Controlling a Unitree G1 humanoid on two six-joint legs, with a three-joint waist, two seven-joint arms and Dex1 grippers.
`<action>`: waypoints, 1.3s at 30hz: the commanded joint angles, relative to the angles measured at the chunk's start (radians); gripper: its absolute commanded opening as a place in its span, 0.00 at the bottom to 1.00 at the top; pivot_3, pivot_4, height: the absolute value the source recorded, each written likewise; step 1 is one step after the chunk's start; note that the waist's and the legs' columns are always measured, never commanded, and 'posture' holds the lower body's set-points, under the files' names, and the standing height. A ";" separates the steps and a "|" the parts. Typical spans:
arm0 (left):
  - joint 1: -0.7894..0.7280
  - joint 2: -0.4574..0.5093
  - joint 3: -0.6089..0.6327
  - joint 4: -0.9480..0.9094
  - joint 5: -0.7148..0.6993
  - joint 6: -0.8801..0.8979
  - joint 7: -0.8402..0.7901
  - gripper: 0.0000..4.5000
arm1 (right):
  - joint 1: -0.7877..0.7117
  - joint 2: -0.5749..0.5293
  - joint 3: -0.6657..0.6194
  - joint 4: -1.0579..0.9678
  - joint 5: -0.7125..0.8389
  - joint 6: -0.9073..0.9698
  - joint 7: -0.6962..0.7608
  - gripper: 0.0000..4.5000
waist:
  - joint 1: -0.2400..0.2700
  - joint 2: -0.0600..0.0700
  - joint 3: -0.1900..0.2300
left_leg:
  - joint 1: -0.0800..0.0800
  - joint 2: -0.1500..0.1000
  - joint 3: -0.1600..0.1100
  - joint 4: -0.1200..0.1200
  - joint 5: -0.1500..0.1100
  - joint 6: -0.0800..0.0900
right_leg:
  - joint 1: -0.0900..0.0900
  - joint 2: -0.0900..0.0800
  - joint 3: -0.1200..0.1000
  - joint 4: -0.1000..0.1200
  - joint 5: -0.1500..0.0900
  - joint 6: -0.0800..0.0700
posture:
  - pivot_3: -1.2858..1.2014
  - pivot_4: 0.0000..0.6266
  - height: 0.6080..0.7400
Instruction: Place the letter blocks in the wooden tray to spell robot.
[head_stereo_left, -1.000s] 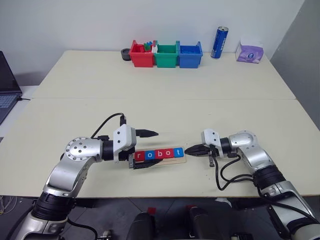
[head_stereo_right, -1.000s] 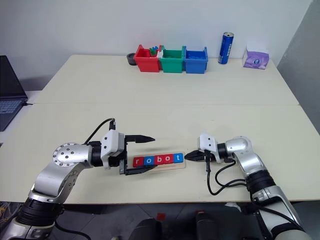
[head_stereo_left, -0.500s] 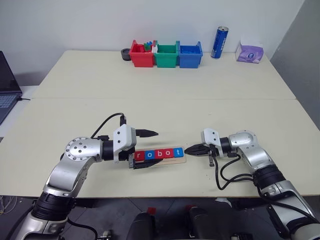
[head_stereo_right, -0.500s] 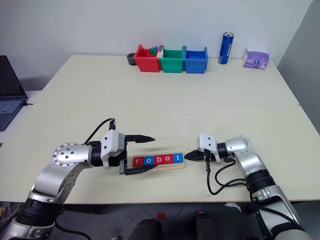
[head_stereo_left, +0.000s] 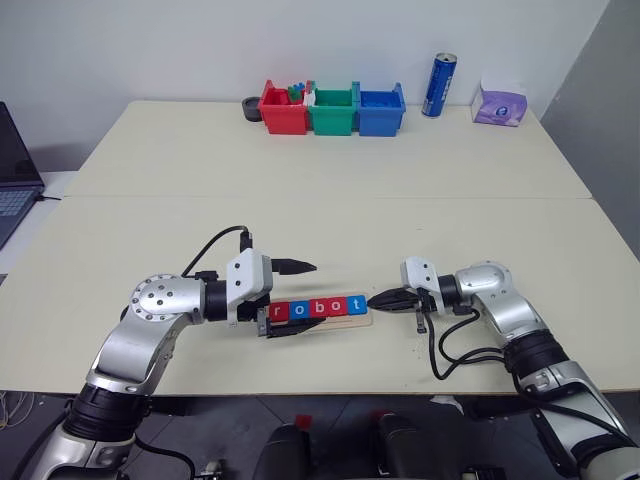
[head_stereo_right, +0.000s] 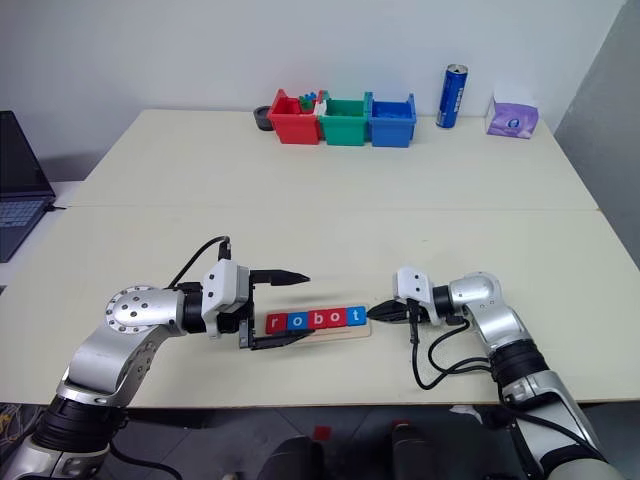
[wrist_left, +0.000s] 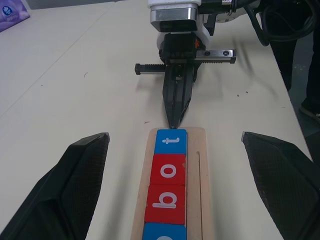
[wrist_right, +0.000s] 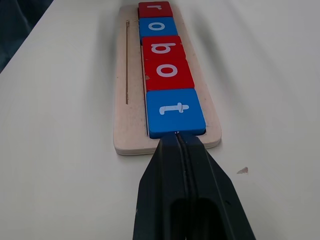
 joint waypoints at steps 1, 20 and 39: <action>-0.007 0.010 0.029 -0.009 -0.002 -0.017 0.006 1.00 | -0.024 0.007 -0.006 -0.021 0.011 -0.007 -0.002 0.01 | 0.000 0.000 0.000 | 0.000 0.000 0.000 0.000 0.000 0.000 | 0.000 0.000 0.000 0.000 0.000 0.000 | 0.52 0.24 1.00; 0.000 0.017 0.030 -0.008 -0.003 -0.021 -0.006 1.00 | -0.002 -0.015 -0.011 -0.067 0.019 0.009 0.003 0.01 | 0.000 0.000 0.000 | 0.000 0.000 0.000 0.000 0.000 0.000 | 0.000 0.000 0.000 0.000 0.000 0.000 | 0.52 0.24 1.00; 0.158 0.165 0.133 -0.047 -0.002 0.035 -0.009 1.00 | 0.163 -0.178 -0.078 -0.593 0.222 0.490 -0.065 0.68 | 0.000 0.000 0.000 | 0.000 0.000 -0.001 0.000 0.000 0.000 | 0.000 0.000 -0.001 0.000 0.000 0.000 | 0.52 0.24 1.00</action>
